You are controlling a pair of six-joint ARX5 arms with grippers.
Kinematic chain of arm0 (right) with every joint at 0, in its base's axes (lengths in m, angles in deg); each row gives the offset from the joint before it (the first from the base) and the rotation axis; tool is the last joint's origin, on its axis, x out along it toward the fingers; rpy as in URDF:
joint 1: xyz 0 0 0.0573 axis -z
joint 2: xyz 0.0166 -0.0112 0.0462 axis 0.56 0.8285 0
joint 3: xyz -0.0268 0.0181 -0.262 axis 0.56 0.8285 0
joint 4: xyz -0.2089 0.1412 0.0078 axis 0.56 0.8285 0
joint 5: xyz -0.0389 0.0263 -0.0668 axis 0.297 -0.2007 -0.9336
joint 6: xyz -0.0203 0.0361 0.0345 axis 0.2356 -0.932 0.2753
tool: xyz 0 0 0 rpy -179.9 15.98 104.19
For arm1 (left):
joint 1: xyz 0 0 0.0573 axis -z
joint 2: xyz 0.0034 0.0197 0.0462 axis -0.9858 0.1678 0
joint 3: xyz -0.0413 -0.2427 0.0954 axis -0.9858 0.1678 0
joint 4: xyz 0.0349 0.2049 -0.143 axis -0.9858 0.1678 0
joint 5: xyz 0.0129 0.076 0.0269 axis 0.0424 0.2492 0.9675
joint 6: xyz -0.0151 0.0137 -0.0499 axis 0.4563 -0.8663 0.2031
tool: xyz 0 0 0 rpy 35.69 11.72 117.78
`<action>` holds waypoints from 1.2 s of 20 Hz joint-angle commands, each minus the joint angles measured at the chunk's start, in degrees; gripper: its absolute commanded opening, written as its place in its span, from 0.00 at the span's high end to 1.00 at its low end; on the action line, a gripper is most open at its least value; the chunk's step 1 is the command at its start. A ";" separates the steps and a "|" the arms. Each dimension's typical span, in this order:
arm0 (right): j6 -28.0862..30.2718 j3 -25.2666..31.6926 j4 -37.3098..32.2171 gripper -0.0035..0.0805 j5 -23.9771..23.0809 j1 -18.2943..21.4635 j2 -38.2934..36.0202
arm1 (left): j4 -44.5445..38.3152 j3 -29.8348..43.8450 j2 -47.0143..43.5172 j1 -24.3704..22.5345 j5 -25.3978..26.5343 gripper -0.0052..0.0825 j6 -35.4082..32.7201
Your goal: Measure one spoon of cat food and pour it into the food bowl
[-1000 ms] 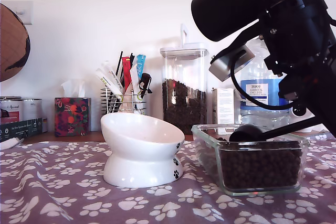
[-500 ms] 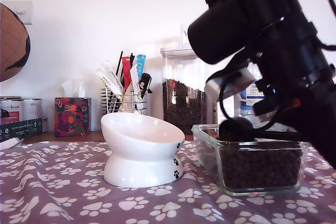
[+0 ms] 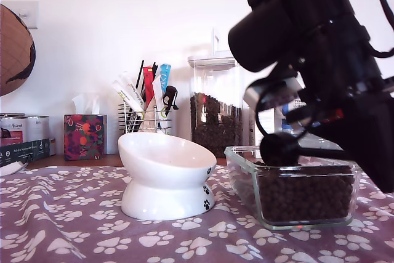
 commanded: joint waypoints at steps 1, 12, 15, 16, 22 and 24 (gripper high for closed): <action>0.04 -2.10 1.14 0.97 0.17 0.09 -0.02 | -0.07 1.27 -0.17 0.00 -0.24 0.97 -0.24; 6.73 -4.46 3.80 0.97 -21.46 -1.73 0.39 | 1.22 1.27 -1.51 0.00 -0.87 0.97 -0.17; 7.78 -4.44 4.17 0.97 -22.49 -2.62 1.79 | 1.62 1.27 -2.05 0.00 -1.20 0.97 0.00; 8.24 -4.44 4.28 0.97 -22.01 -2.93 2.49 | 1.64 1.27 -2.05 0.00 -1.51 0.97 0.20; 11.02 -4.44 4.35 0.97 -19.65 -2.91 3.52 | 2.60 1.27 -2.80 -0.02 -2.14 0.97 0.20; 12.26 -4.44 4.35 0.97 -19.63 -2.91 3.52 | 2.97 1.27 -2.80 0.00 -2.16 0.97 0.20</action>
